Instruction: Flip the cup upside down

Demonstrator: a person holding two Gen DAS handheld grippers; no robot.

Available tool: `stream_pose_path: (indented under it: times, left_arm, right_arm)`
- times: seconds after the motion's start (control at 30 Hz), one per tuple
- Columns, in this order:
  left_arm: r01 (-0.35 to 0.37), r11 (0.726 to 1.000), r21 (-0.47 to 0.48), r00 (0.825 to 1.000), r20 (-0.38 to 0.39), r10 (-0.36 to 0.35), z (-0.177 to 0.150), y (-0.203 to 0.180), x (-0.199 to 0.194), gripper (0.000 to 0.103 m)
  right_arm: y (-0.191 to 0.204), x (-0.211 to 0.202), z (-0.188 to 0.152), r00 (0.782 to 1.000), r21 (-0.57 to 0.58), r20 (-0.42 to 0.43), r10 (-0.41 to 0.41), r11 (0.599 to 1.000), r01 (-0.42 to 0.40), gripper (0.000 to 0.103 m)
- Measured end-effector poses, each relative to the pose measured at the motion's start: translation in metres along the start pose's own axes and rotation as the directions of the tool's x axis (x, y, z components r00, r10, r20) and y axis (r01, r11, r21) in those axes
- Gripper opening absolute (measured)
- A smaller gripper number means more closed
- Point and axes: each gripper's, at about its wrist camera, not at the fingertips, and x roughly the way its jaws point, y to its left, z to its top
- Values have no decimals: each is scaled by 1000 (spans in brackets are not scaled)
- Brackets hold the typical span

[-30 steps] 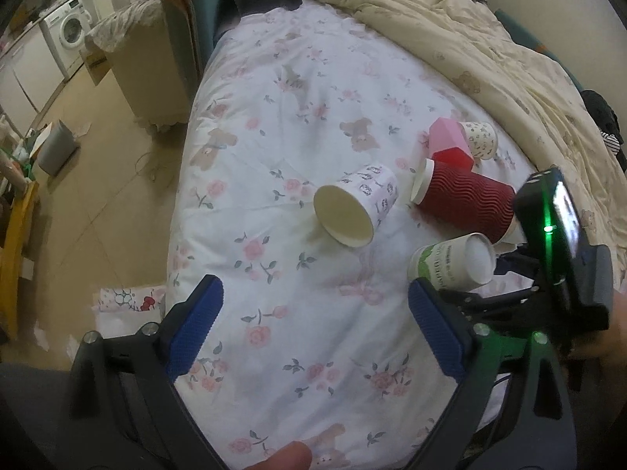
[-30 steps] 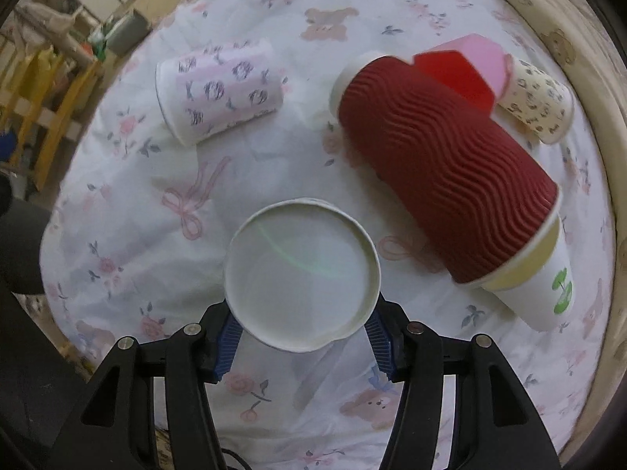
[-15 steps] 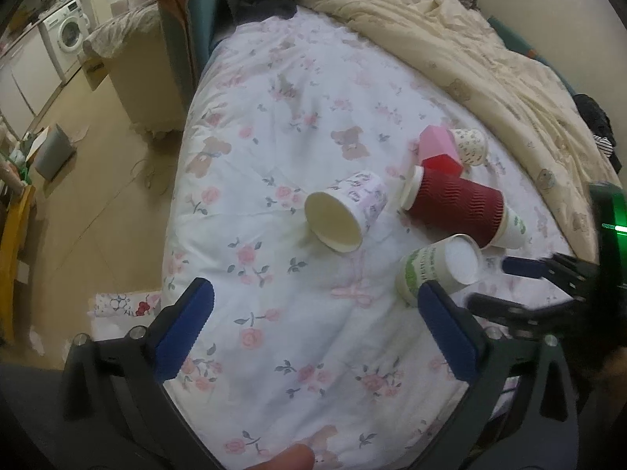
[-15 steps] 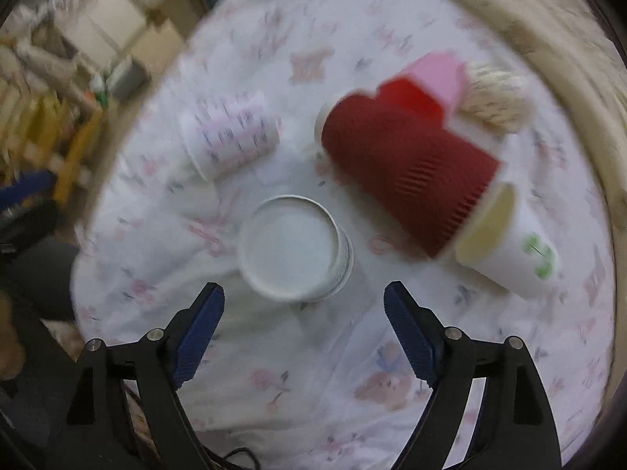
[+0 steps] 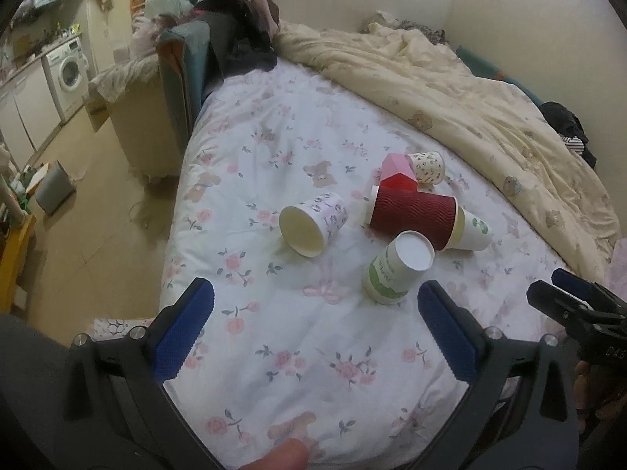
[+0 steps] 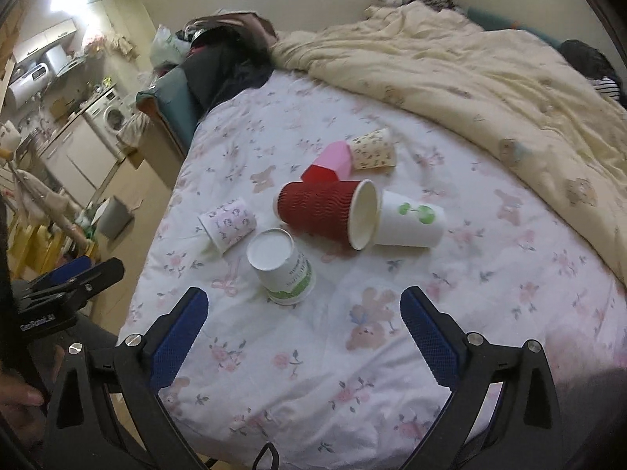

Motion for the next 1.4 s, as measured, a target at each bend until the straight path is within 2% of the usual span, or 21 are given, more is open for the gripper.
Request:
stream_pose_path:
  times: [0.13, 0.23, 0.47, 1.4]
  left_arm:
    - [-2, 1000, 1, 999, 45, 2, -6, -5, -10, 103]
    - [-18, 999, 33, 999, 51, 16, -8, -12, -7, 103]
    - [-37, 998, 57, 999, 13, 37, -13, -20, 8, 103]
    - [-43, 998, 41, 999, 19, 43, -14, -21, 6, 103]
  right_arm:
    - [1, -6, -13, 999, -9, 49, -10, 1000, 11, 101]
    - [2, -10, -15, 996, -7, 85, -14, 1000, 15, 101]
    - [-1, 0, -15, 996, 18, 84, -29, 999, 28, 101]
    - [0, -2, -15, 995, 14, 86, -40, 999, 39, 101]
